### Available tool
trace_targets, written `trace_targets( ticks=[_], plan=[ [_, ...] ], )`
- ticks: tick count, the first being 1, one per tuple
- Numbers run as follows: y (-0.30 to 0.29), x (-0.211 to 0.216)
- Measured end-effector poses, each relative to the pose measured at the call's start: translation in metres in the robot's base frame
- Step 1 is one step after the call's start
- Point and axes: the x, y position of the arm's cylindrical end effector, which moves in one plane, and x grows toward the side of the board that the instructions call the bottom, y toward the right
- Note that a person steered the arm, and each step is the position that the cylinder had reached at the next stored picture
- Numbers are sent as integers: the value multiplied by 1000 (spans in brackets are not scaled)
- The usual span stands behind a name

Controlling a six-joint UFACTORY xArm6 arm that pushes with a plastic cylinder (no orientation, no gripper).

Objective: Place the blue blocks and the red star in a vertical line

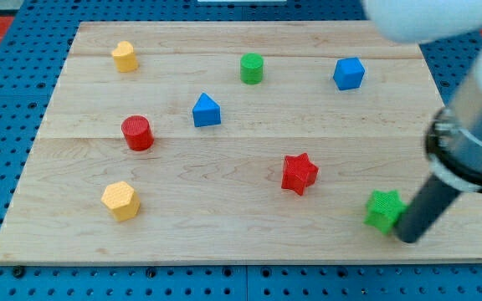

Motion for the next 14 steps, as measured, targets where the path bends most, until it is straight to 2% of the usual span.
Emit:
trace_targets(
  ticks=[1, 2, 3, 4, 5, 6, 7, 8, 9, 10, 11, 12, 13, 14],
  plan=[
    [-6, -7],
    [-80, 14],
    [-111, -21],
    [-100, -55],
    [-149, -70],
    [-138, -83],
    [-77, -84],
    [-57, -87],
    [-40, -92],
    [-55, -98],
    [-136, -105],
    [-221, -145],
    [-262, -178],
    [-260, -190]
  ],
)
